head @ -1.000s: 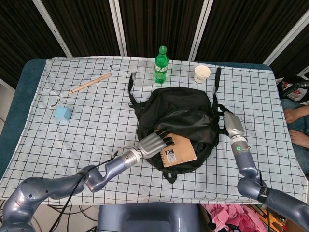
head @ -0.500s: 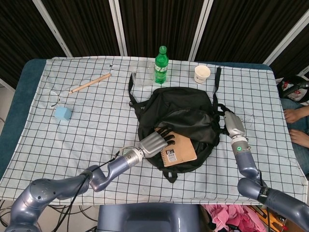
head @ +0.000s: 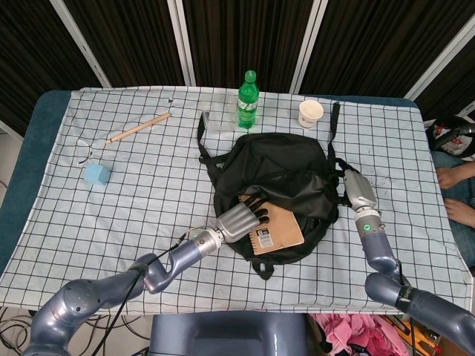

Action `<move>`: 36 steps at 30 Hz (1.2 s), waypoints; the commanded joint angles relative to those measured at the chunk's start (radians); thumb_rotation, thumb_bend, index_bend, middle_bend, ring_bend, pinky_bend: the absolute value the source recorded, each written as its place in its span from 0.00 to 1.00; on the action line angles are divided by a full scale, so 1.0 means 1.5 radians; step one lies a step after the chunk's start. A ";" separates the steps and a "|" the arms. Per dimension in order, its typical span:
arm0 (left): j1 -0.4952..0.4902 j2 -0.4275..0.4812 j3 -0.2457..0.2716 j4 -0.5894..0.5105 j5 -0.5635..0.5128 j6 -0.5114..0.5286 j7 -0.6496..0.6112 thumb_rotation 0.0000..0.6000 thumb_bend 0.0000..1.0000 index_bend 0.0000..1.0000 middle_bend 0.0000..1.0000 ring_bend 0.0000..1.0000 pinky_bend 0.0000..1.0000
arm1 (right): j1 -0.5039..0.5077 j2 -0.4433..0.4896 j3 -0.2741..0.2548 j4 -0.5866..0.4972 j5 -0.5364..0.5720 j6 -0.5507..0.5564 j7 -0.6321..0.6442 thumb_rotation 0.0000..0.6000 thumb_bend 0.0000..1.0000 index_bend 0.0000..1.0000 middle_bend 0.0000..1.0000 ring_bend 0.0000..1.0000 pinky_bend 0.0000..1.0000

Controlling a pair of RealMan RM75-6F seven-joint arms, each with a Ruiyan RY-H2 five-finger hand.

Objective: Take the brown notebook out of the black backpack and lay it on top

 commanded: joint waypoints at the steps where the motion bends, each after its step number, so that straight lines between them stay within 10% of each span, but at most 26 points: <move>1: -0.001 -0.012 0.007 0.023 0.011 0.017 -0.013 1.00 0.06 0.36 0.33 0.07 0.04 | -0.001 0.000 0.000 -0.001 -0.001 0.000 0.001 1.00 0.46 0.72 0.08 0.11 0.12; 9: -0.003 -0.041 0.005 0.081 0.023 0.065 -0.040 1.00 0.26 0.47 0.46 0.16 0.12 | -0.004 0.000 -0.001 0.000 -0.013 0.001 0.014 1.00 0.46 0.72 0.08 0.11 0.12; 36: -0.005 -0.047 0.017 0.164 0.043 0.156 -0.060 1.00 0.38 0.62 0.57 0.28 0.23 | -0.018 0.012 -0.011 -0.001 -0.064 0.011 0.049 1.00 0.46 0.72 0.08 0.11 0.12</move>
